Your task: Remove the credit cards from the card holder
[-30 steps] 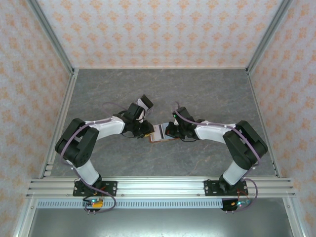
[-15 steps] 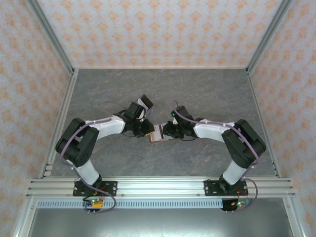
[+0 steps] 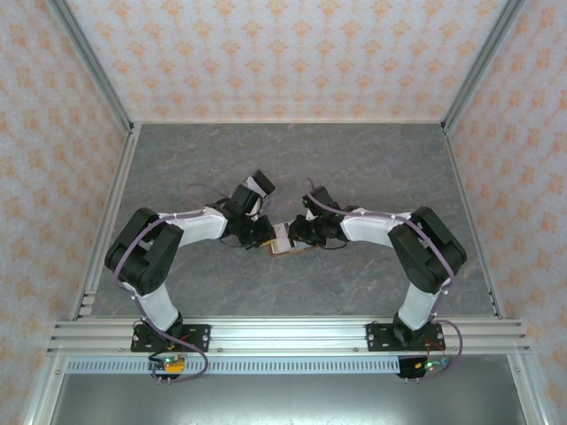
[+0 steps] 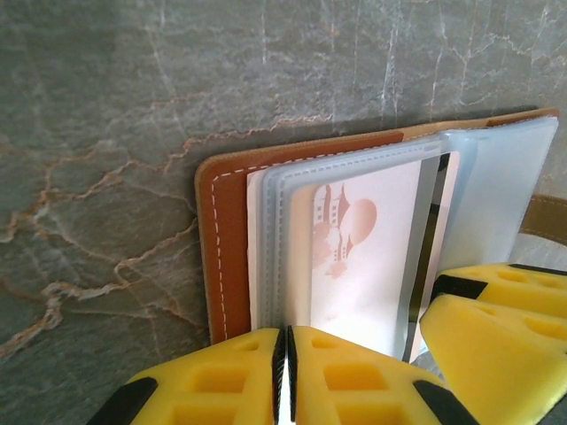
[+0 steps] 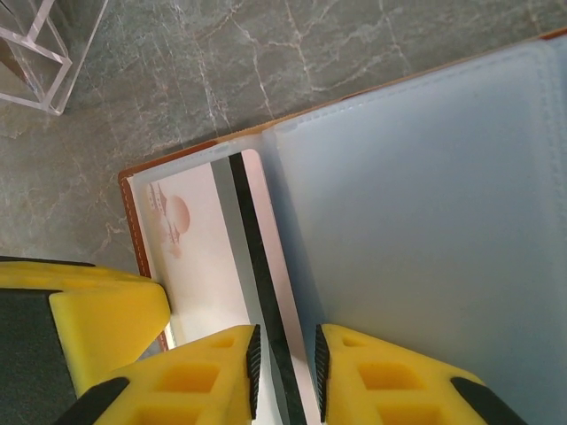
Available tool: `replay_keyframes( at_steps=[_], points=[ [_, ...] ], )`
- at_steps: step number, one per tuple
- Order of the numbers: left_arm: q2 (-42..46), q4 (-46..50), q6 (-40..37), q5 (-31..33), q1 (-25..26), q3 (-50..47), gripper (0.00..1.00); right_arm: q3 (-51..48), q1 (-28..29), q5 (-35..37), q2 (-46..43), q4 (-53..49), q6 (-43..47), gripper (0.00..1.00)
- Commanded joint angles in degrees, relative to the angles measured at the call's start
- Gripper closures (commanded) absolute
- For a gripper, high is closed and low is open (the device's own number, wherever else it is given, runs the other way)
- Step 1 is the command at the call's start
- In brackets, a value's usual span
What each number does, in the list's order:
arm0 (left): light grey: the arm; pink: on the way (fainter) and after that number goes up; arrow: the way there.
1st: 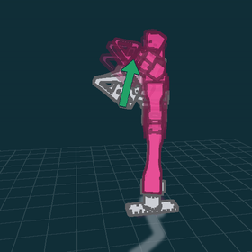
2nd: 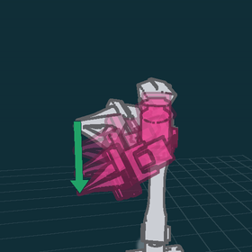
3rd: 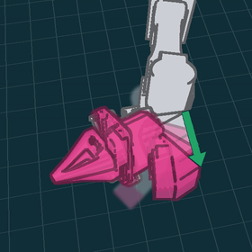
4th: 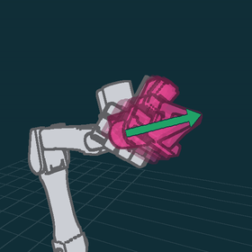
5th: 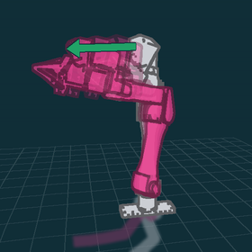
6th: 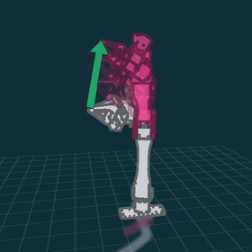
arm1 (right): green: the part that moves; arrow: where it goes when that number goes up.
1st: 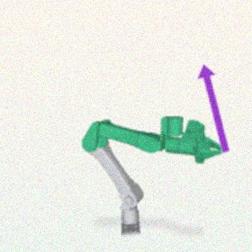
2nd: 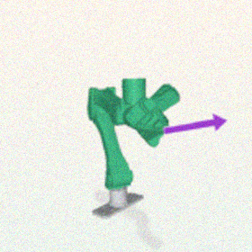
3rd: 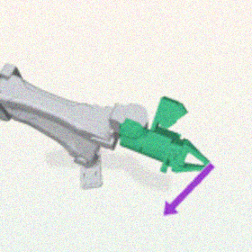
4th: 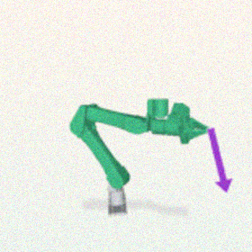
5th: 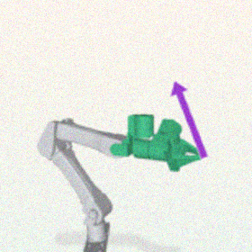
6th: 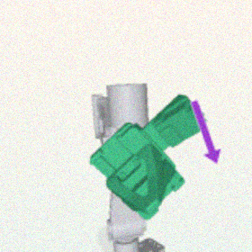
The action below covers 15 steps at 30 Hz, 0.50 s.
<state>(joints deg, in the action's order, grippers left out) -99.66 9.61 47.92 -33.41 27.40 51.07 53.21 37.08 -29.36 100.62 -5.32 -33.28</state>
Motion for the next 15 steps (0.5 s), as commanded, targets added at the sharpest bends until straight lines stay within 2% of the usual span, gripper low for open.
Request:
replay_keyframes(
  at_steps=[1, 6, 15],
  points=[
    [-1.61, 3.60, -1.42, 3.60, 0.34, 0.20, 0.87, 0.98, -0.17, 0.96, 1.16, -1.48, 1.37, 0.74],
    [-2.25, 3.77, -1.52, 3.78, 0.34, 0.09, 0.88, -0.42, -0.74, -4.39, 1.00, 3.73, 0.44, 0.77],
    [-2.35, 3.84, -1.60, 4.32, 0.32, -0.24, 0.89, -2.41, -2.25, -6.58, 0.72, 6.73, -0.05, 0.88]
  ],
)
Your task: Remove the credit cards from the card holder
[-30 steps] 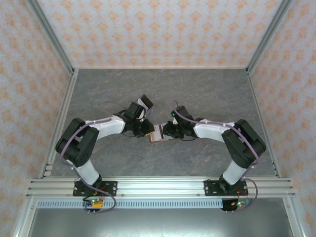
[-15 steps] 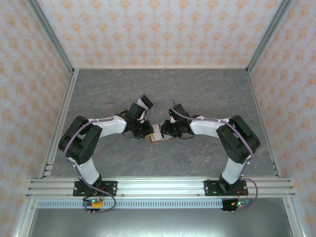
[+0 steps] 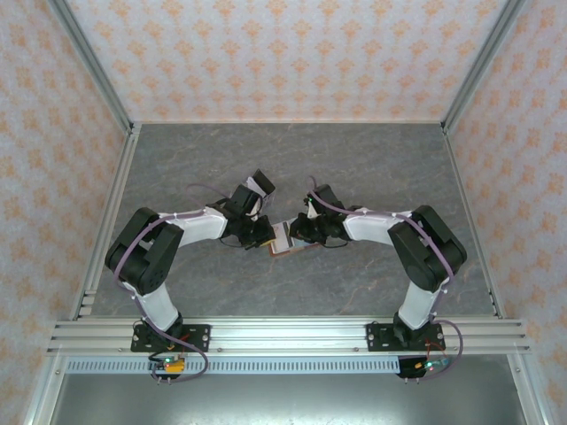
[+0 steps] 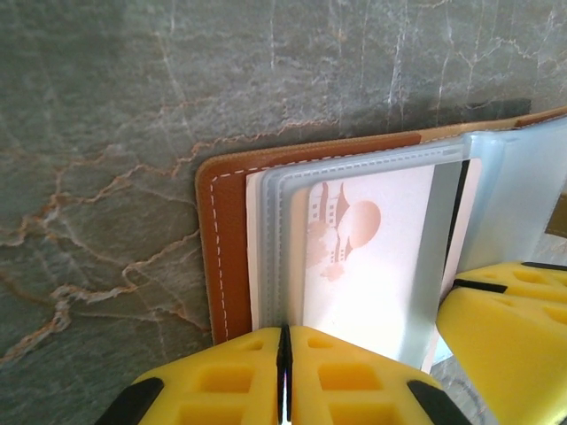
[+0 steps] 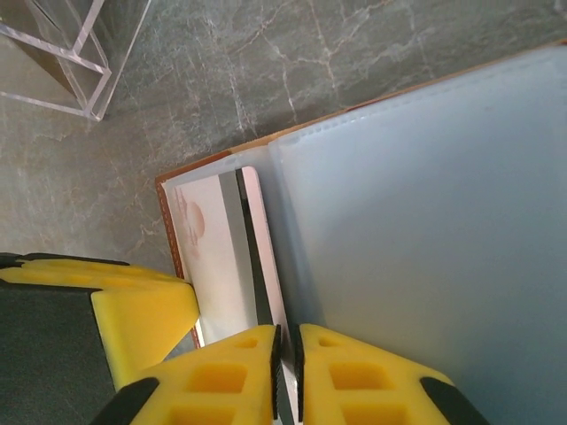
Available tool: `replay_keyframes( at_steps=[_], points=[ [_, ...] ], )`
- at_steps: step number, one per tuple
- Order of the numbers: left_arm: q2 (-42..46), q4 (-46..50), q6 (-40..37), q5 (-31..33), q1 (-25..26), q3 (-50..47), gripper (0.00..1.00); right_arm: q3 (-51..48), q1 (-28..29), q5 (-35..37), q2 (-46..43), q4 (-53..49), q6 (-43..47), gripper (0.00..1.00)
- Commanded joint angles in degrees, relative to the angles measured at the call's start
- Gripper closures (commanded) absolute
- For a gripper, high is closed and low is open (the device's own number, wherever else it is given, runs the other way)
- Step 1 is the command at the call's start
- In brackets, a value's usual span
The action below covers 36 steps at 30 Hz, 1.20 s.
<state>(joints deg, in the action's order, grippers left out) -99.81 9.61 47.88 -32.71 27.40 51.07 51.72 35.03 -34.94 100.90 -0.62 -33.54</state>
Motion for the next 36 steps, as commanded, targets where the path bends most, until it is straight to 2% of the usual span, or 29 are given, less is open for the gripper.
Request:
replay_keyframes(
  at_steps=[1, 8, 17, 26, 30, 36],
  points=[
    [-2.14, 3.86, -1.56, 3.62, 0.32, -0.35, 0.89, -1.04, -0.22, -0.92, 0.39, 2.09, 0.22, 0.90],
    [-1.71, 4.18, -1.56, 3.79, 0.30, -0.19, 0.89, -1.84, -0.21, 1.19, -0.66, 1.80, 1.02, 1.00],
    [-1.01, 4.63, -1.90, 3.84, 0.20, -0.13, 0.88, -4.06, -0.55, 6.72, -4.79, 0.62, 2.98, 1.00],
    [2.61, 3.93, -2.32, 2.35, 0.23, 0.56, 0.85, -4.44, -1.19, 4.54, -4.91, 1.77, 2.40, 1.00],
    [5.86, 3.72, -1.30, 1.91, 1.41, 1.26, 0.78, -4.25, -1.15, 4.23, -4.93, 1.77, 2.32, 1.00],
    [5.35, 3.08, -1.12, 2.26, 1.71, 2.19, 0.79, -4.35, -1.14, 3.98, -4.51, 2.37, 1.82, 1.00]
  ],
)
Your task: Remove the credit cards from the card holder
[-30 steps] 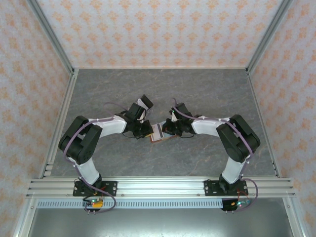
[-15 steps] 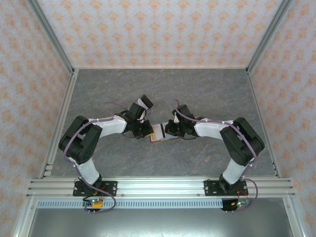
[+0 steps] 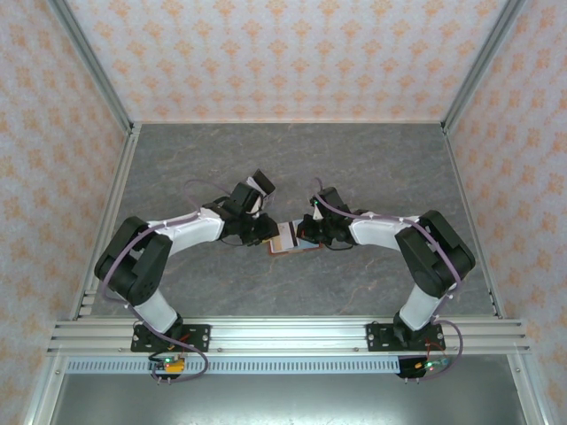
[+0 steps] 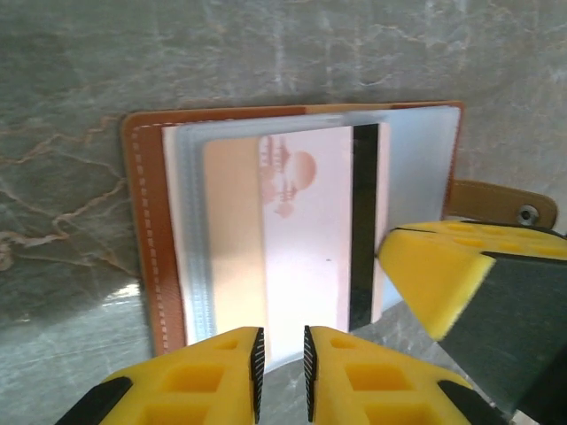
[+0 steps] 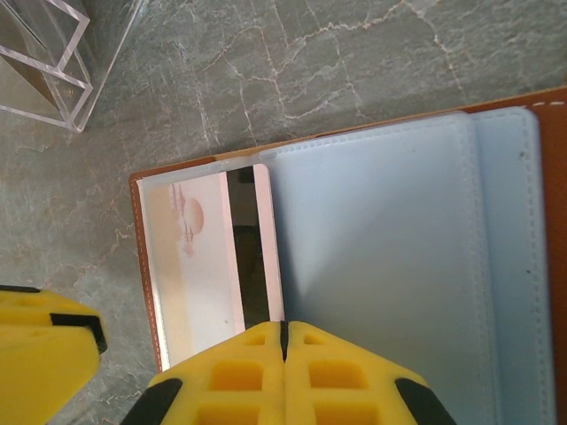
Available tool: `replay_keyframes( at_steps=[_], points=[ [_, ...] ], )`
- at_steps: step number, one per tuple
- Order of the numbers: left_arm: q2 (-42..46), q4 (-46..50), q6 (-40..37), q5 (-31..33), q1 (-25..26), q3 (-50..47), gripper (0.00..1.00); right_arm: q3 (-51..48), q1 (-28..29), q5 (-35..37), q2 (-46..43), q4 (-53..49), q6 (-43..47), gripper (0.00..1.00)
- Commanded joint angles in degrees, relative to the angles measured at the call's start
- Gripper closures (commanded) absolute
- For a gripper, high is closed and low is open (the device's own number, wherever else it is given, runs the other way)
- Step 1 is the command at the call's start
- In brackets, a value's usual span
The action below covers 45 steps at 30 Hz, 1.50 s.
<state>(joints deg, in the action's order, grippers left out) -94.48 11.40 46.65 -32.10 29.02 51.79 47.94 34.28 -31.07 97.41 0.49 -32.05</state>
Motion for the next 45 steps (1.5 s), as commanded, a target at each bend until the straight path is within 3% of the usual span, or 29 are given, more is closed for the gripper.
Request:
replay_keyframes(
  at_steps=[1, 11, 19, 25, 30, 37, 40, 45],
  points=[
    [-0.82, 0.95, 0.10, 1.36, 0.08, 1.88, 0.80, -0.48, -0.41, 0.22, -1.02, 1.26, 0.23, 1.00],
    [-7.98, 0.47, 0.54, 2.17, 0.25, 4.88, 0.86, 0.05, -0.41, -1.27, 1.11, 2.64, -2.77, 0.99],
    [-9.06, 2.22, 0.63, 4.62, 0.31, 2.59, 0.88, 0.24, -0.38, -3.12, 2.96, 2.77, -3.80, 0.74],
    [-9.23, 1.70, 0.97, 5.02, 0.30, 0.95, 0.89, 0.55, -0.40, -3.54, 3.56, 3.75, -3.95, 0.72],
    [-9.06, 1.61, 0.98, 4.92, 0.27, 0.59, 0.89, 0.96, -0.38, -4.15, 4.08, 4.39, -3.79, 0.75],
    [-8.58, 1.82, 0.90, 4.93, 0.25, 0.80, 0.88, 0.95, -0.49, -2.35, 3.32, 3.79, -2.99, 0.93],
    [-7.18, 2.96, -0.10, 4.67, 0.21, 1.46, 0.84, 1.02, -0.62, 0.35, 2.02, 0.91, -1.35, 1.00],
    [-3.35, 8.82, -3.40, 5.79, 0.13, 4.93, 0.73, -0.81, -2.82, 2.50, -1.57, -1.12, 0.40, 1.00]
  ],
)
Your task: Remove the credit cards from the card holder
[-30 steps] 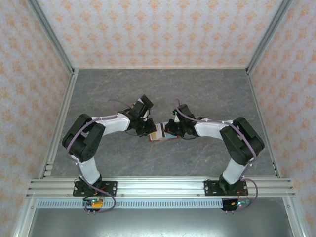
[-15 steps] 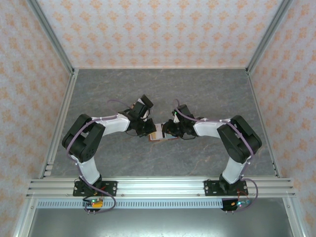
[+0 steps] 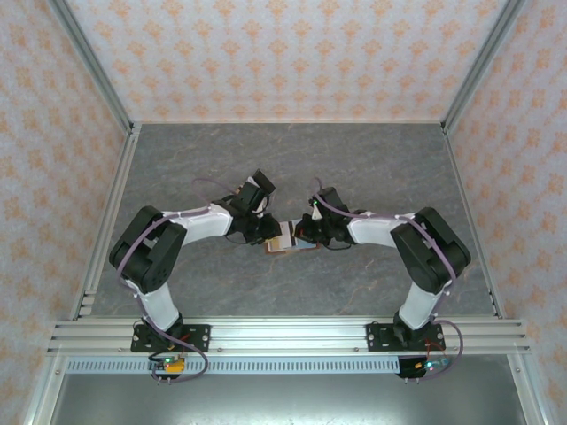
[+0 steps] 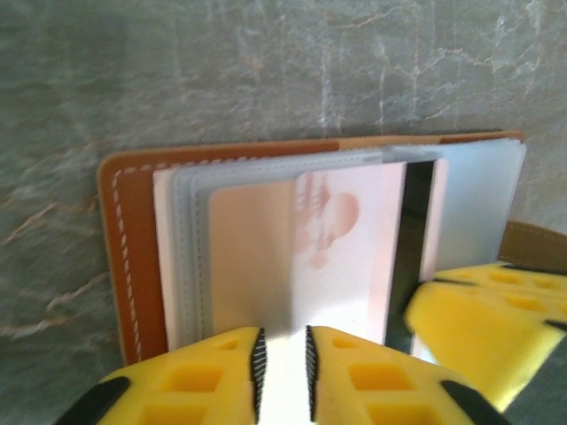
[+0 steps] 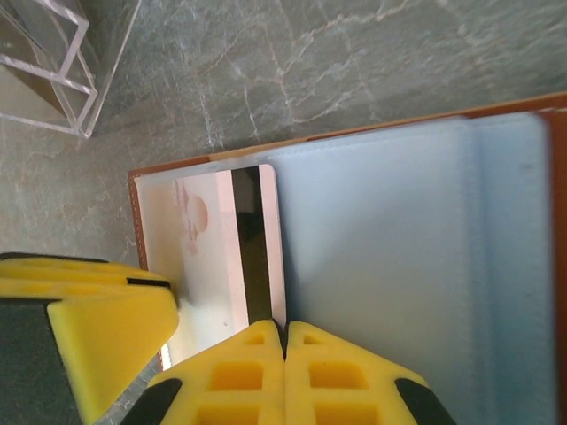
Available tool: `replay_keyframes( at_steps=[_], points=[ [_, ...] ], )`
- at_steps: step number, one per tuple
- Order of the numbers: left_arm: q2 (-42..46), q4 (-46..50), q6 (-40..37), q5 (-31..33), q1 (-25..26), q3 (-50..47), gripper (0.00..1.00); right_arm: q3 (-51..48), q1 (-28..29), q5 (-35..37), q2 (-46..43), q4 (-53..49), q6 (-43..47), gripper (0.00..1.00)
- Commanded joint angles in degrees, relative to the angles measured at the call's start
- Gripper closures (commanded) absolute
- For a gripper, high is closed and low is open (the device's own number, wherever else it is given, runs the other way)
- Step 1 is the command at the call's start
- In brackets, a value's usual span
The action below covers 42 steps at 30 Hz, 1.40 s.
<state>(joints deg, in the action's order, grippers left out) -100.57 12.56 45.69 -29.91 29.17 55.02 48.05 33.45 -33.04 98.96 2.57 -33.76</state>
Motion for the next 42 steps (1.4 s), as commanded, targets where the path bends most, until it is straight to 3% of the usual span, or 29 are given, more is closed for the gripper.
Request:
replay_keyframes(
  at_steps=[1, 8, 13, 17, 23, 33, 42],
  points=[
    [3.28, 8.71, -3.06, 3.88, -0.12, 2.38, 0.72, -1.60, -2.68, 4.47, -4.34, -3.26, 2.35, 1.00],
    [8.77, 11.13, -4.55, 4.54, -2.83, 3.40, 0.58, -2.60, -4.14, 5.10, -14.60, -7.02, 7.84, 1.00],
    [14.02, 14.63, -6.24, 8.27, -7.66, 2.18, 0.47, 1.14, -4.18, 7.09, -20.80, -12.38, 12.12, 1.00],
    [16.75, 17.48, -7.26, 12.10, -13.57, -0.07, 0.38, 7.02, -3.40, 8.07, -20.68, -16.80, 16.13, 1.00],
    [20.44, 19.45, -10.63, 13.56, -19.68, -2.92, 0.24, 20.51, 0.60, 11.40, -10.44, -22.37, 23.00, 1.00],
    [27.99, 22.44, -14.75, 16.90, -20.13, -3.78, 0.01, 48.60, 3.72, 9.95, 13.46, -32.02, 29.70, 1.00],
    [30.68, 23.73, -16.39, 19.51, -20.12, -4.18, 0.00, 64.85, 3.87, 8.44, 26.57, -41.96, 36.20, 1.00]
  ],
)
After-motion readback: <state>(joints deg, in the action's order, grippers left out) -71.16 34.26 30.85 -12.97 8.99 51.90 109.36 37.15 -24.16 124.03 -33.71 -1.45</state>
